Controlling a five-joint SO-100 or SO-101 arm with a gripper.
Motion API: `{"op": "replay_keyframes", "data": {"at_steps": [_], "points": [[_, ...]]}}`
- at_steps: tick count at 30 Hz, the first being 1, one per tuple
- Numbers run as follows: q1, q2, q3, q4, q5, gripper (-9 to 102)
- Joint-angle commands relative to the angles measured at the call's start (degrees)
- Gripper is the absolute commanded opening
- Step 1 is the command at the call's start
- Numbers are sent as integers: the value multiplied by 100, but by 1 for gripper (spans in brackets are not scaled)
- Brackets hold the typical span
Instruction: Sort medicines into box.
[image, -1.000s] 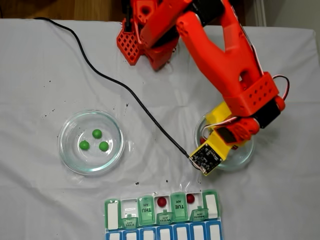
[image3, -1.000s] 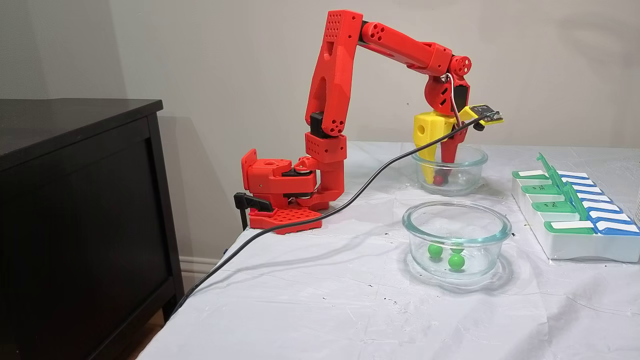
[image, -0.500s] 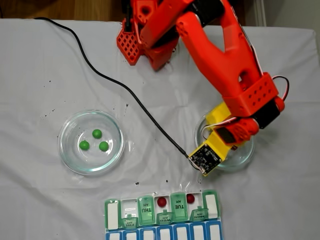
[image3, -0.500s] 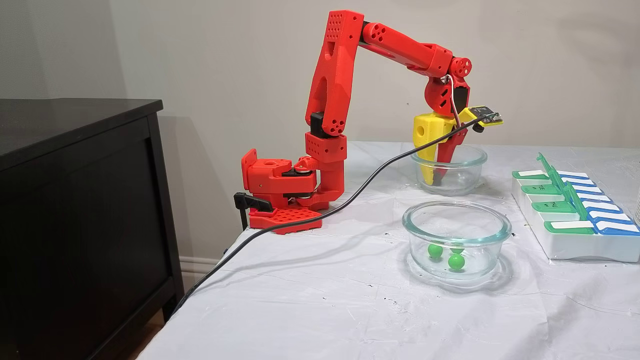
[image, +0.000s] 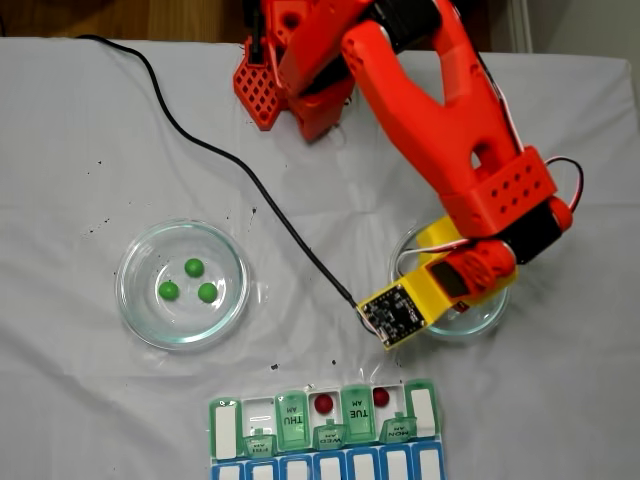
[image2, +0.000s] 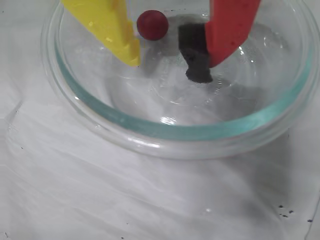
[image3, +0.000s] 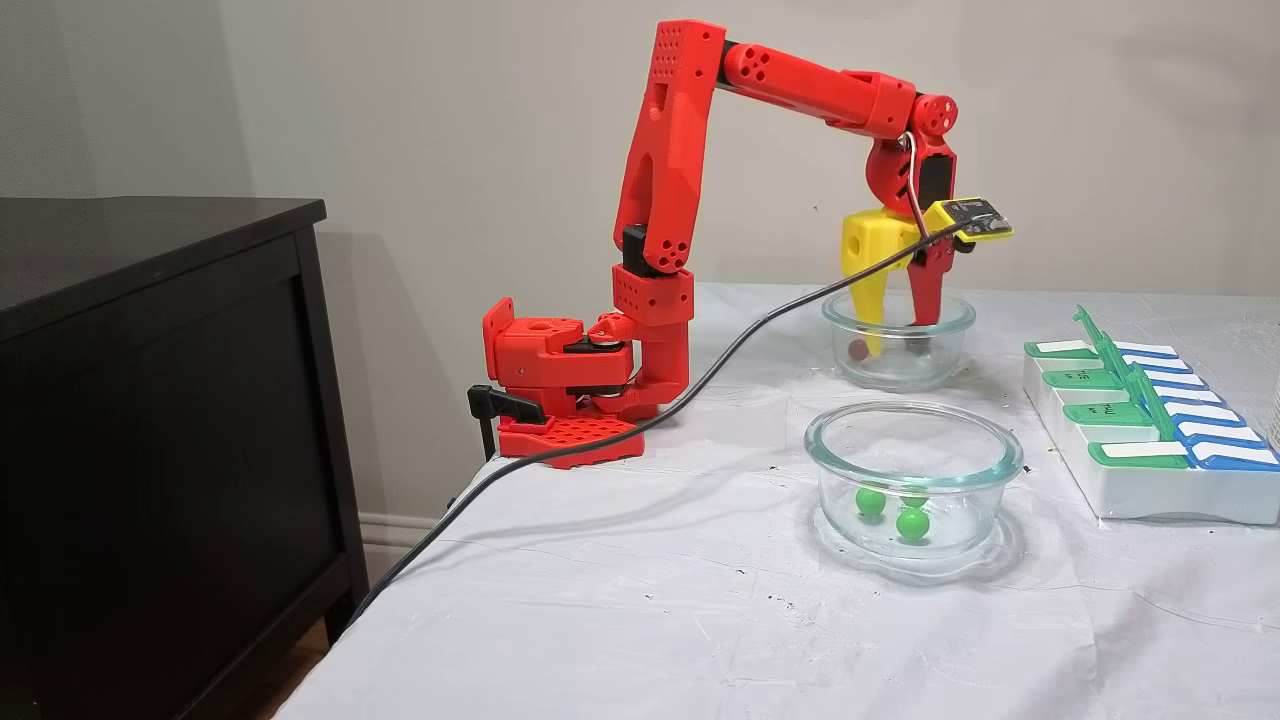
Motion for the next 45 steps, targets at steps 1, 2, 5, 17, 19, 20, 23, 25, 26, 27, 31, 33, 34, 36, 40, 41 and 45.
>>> {"op": "replay_keyframes", "data": {"at_steps": [1, 2, 5, 17, 19, 20, 23, 25, 26, 27, 31, 33, 34, 36, 40, 41, 45], "points": [[-105, 519, -185, -193, 229, 21], [-132, 545, -185, -211, 255, 21], [-255, 694, -229, -290, 360, 24], [-782, 422, -554, 229, 598, 26], [-817, 352, -571, 308, 554, 25], [-817, 299, -606, 334, 536, 25], [-835, 141, -729, 396, 483, 26], [-853, 9, -747, 404, 483, 26], [-870, -44, -738, 404, 492, 26], [-888, -79, -721, 396, 501, 26], [-949, -237, -615, 272, 527, 25], [-958, -343, -633, 246, 527, 25], [-958, -387, -659, 246, 527, 25], [-949, -431, -721, 246, 527, 25], [-958, -475, -782, 325, 510, 25], [-967, -466, -791, 343, 492, 24], [-984, -466, -914, 475, 457, 24]]}}
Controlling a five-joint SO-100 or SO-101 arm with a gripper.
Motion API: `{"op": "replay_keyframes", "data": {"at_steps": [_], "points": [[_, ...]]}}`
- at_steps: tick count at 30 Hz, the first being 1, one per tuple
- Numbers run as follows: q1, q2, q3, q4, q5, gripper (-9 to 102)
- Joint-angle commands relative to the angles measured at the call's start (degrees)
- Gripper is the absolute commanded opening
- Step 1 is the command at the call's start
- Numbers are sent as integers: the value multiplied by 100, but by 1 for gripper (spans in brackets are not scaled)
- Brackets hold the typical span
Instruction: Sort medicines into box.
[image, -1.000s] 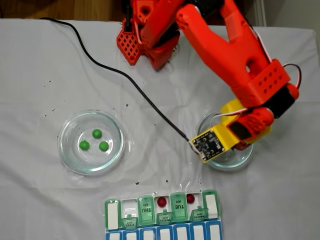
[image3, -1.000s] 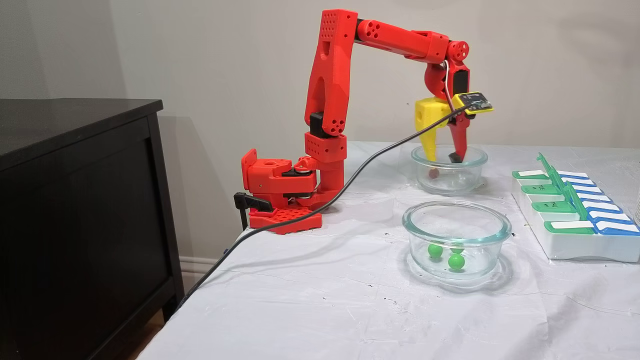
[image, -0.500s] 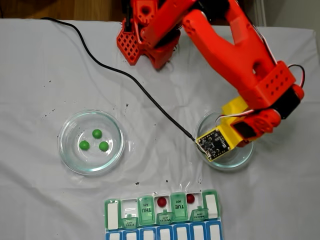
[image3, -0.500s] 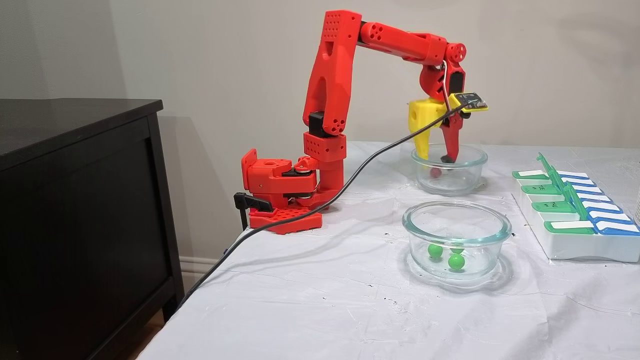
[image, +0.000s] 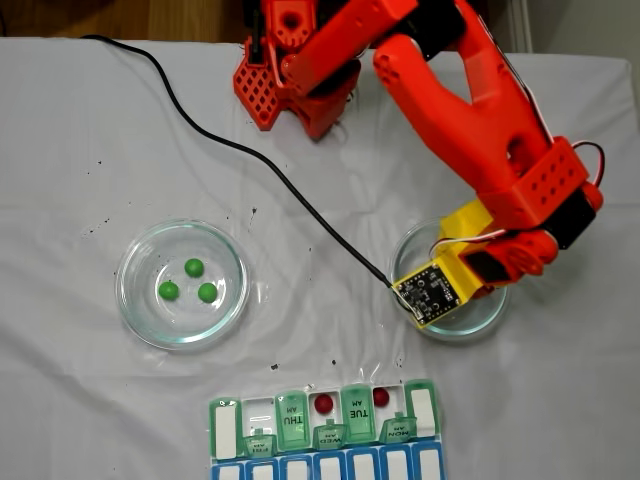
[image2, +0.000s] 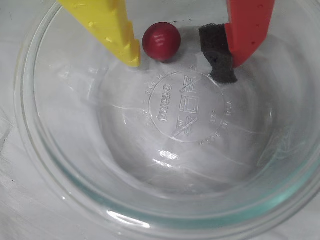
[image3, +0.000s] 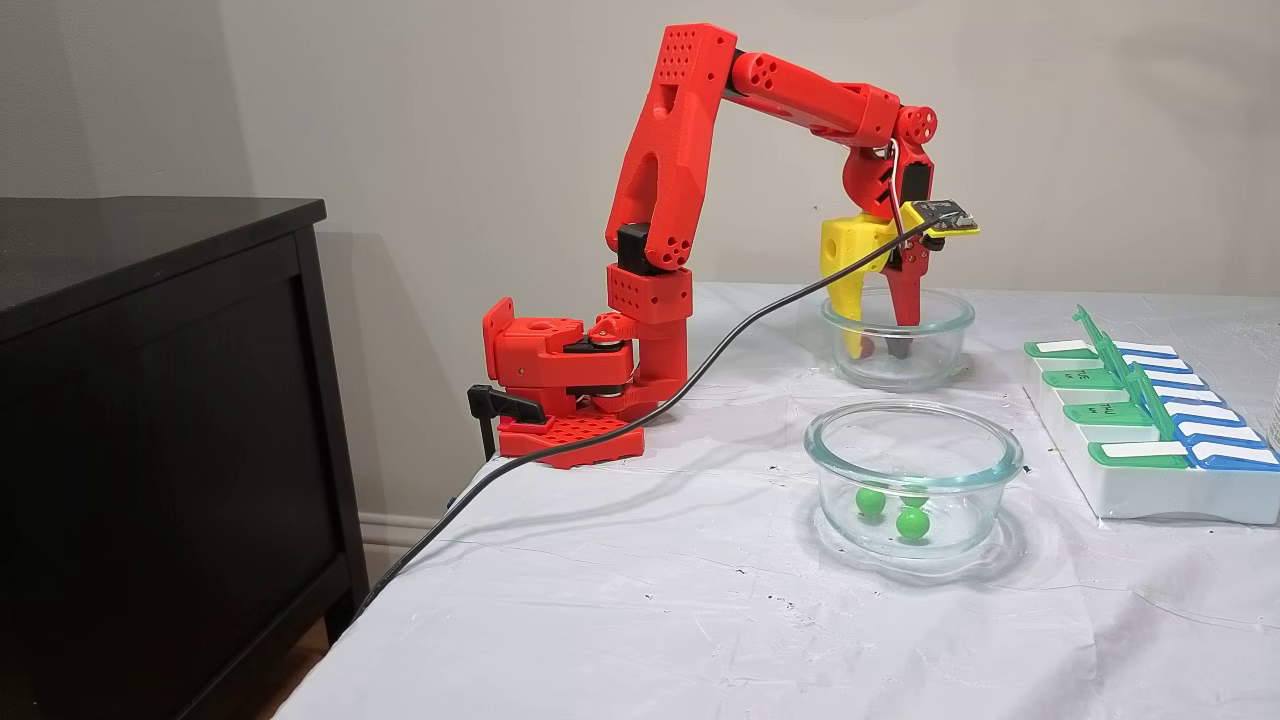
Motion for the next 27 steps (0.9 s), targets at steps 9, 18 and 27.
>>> {"op": "replay_keyframes", "data": {"at_steps": [9, 18, 27], "points": [[-264, -316, -1424, 1318, -352, 24], [-413, -606, -1512, 1397, -387, 22], [-536, -826, -1485, 1424, -422, 22]]}}
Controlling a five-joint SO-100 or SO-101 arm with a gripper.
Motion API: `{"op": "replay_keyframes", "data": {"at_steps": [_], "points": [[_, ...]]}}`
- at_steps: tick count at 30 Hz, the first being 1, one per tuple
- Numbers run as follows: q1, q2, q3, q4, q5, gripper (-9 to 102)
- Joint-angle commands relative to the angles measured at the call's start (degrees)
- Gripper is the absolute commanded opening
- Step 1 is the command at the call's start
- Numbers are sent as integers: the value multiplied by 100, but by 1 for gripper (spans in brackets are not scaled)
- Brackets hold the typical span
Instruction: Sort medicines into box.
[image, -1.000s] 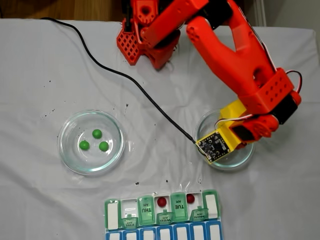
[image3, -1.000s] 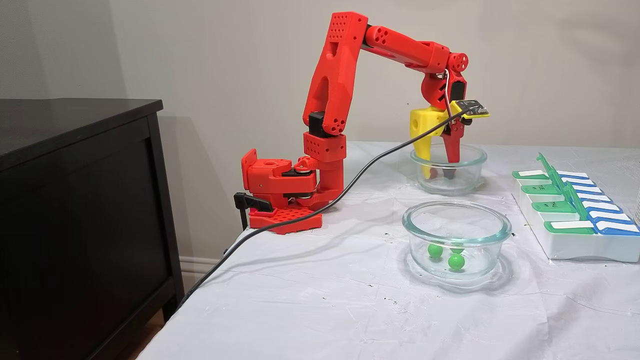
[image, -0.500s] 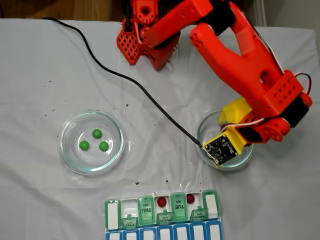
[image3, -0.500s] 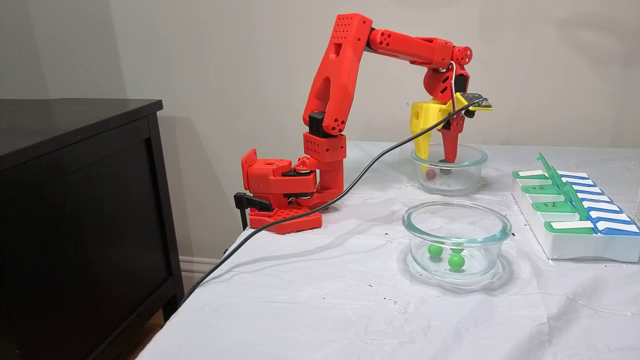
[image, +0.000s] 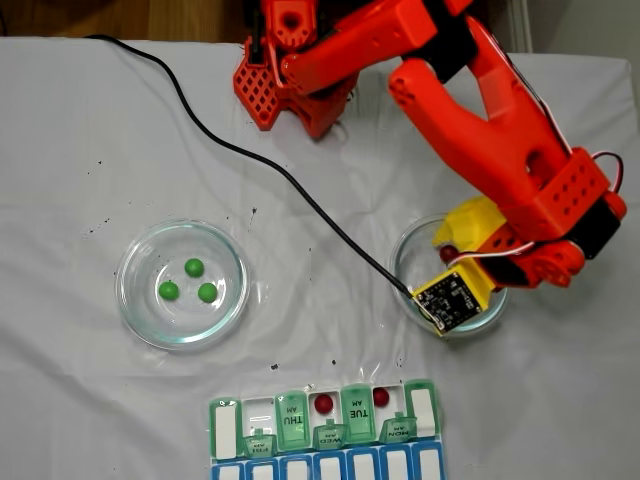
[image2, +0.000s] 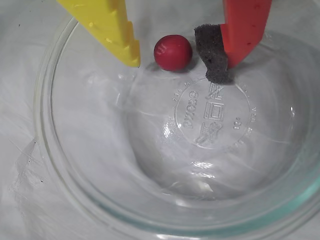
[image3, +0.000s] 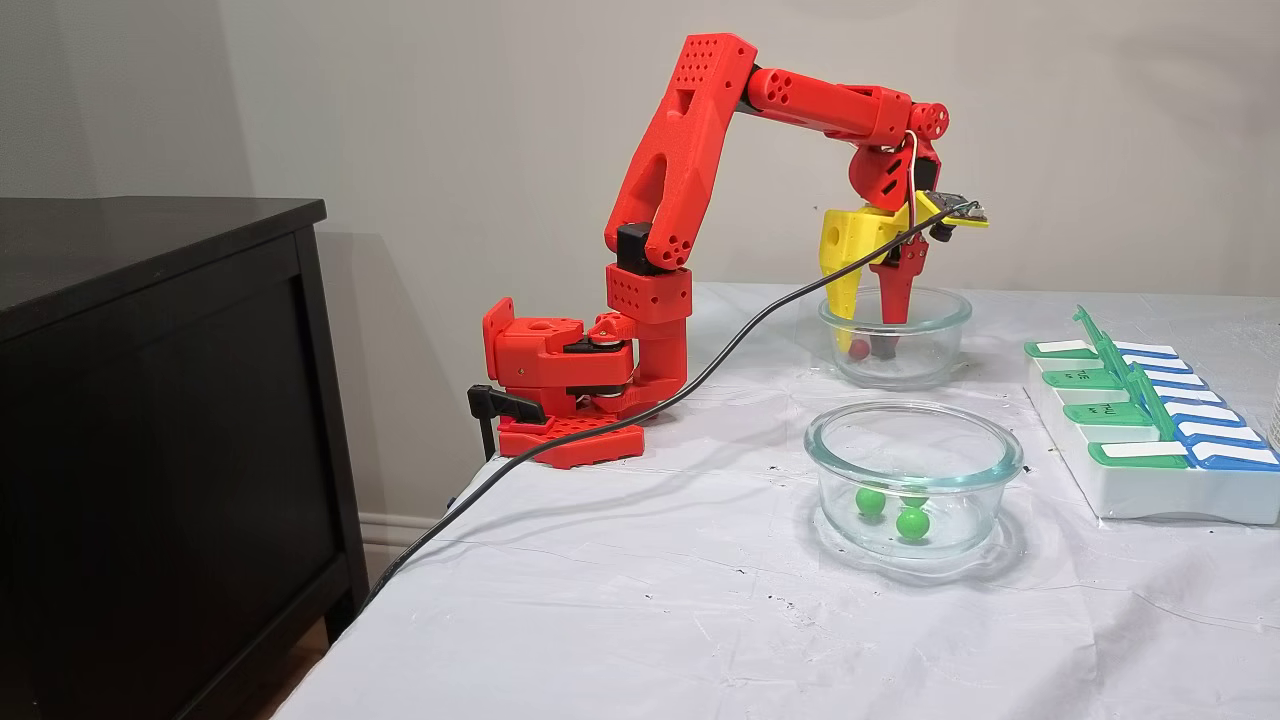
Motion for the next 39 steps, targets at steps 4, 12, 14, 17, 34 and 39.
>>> {"op": "replay_keyframes", "data": {"at_steps": [4, 12, 14, 17, 34, 39], "points": [[-264, -79, -343, 141, -79, 20], [-299, -70, -255, 141, -79, 18], [-299, -53, -229, 141, -79, 18], [-290, -79, -255, 141, -79, 17], [-255, 79, -211, 88, -97, 3], [-193, 229, -264, 105, -246, 1]]}}
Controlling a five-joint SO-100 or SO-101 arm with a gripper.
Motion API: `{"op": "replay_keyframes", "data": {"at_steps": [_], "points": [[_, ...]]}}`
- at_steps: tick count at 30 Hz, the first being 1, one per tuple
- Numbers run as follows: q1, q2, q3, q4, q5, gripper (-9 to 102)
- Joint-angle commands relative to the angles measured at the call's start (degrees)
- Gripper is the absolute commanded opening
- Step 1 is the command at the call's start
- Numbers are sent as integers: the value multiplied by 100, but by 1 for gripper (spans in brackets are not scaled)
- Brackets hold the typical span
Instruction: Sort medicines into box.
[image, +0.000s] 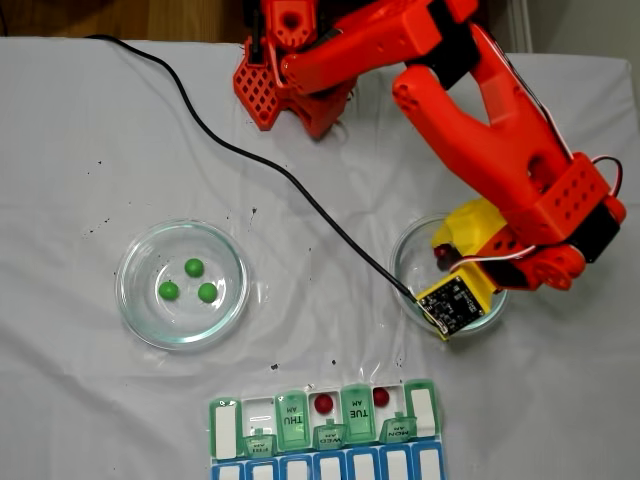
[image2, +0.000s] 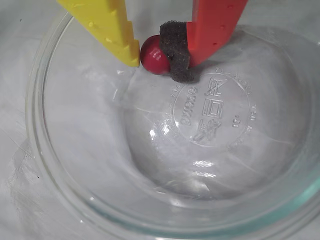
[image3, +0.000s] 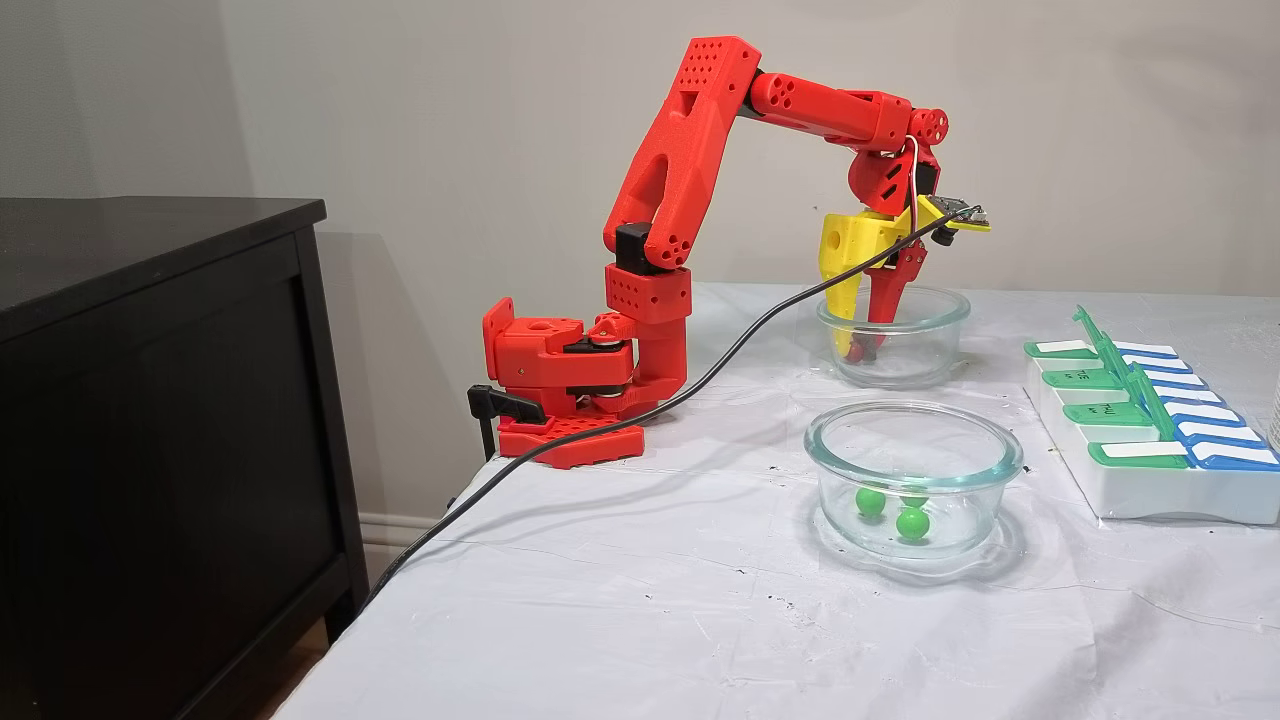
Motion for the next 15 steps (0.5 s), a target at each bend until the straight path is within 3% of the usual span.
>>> {"op": "replay_keyframes", "data": {"at_steps": [1, 15], "points": [[-141, 457, -149, 62, -255, 0], [844, 1556, -1169, -35, -914, 0]]}}
